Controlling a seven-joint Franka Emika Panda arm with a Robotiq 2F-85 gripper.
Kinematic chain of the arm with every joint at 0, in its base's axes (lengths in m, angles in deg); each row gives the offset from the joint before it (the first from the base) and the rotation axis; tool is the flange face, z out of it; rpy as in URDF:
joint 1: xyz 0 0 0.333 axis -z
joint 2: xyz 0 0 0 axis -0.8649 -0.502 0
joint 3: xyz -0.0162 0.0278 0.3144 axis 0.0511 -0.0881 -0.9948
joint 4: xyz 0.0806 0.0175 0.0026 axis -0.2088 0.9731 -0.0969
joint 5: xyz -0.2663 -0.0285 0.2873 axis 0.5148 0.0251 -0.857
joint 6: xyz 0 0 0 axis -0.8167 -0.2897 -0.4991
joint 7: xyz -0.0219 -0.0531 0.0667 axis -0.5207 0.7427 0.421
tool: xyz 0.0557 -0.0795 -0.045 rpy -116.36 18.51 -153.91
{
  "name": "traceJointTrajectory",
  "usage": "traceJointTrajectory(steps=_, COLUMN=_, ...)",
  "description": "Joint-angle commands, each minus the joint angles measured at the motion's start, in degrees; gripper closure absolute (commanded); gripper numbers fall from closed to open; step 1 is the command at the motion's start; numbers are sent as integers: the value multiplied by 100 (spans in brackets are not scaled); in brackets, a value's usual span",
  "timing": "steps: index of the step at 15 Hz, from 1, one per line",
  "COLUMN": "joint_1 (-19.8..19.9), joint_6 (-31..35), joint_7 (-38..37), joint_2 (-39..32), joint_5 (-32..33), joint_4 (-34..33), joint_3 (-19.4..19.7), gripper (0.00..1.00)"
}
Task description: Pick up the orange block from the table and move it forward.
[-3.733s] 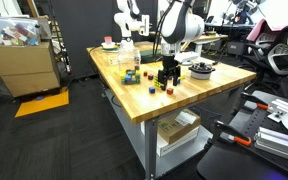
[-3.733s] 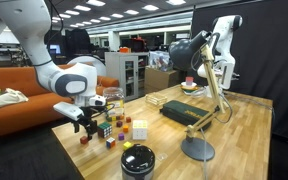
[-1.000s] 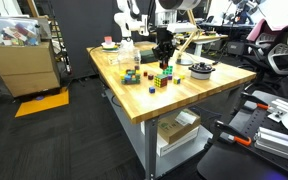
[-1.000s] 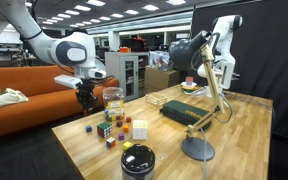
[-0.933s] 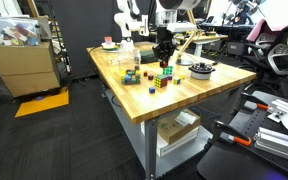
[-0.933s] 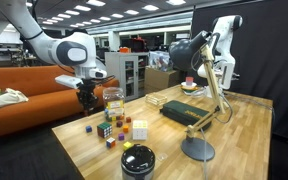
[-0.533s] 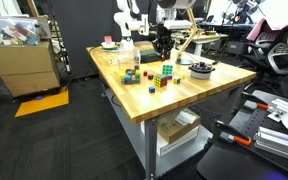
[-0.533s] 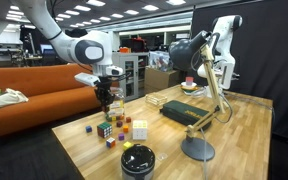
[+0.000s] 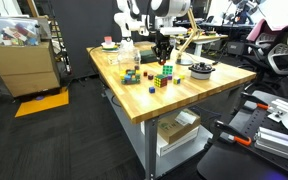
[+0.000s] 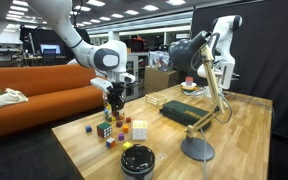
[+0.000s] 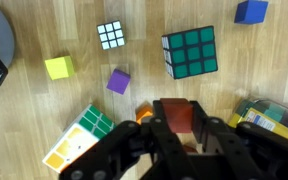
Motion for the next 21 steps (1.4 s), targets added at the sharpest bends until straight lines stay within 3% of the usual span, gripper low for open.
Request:
traceJointTrajectory(steps=1, joint_1=1, joint_6=-10, joint_7=-2, joint_2=6, joint_5=4, joint_4=-8, joint_3=-6, gripper=71)
traceJointTrajectory(steps=3, joint_1=-3, joint_6=-10, joint_7=-2, joint_2=15, joint_5=5, joint_4=-8, joint_3=-6, gripper=71)
traceJointTrajectory(steps=4, joint_1=-3, joint_6=-10, joint_7=-2, joint_2=16, joint_5=5, joint_4=-8, joint_3=-6, gripper=93)
traceJointTrajectory(steps=21, joint_1=253, joint_6=4, joint_7=241, joint_2=-827, joint_5=-204, joint_4=-170, joint_3=-87, gripper=93)
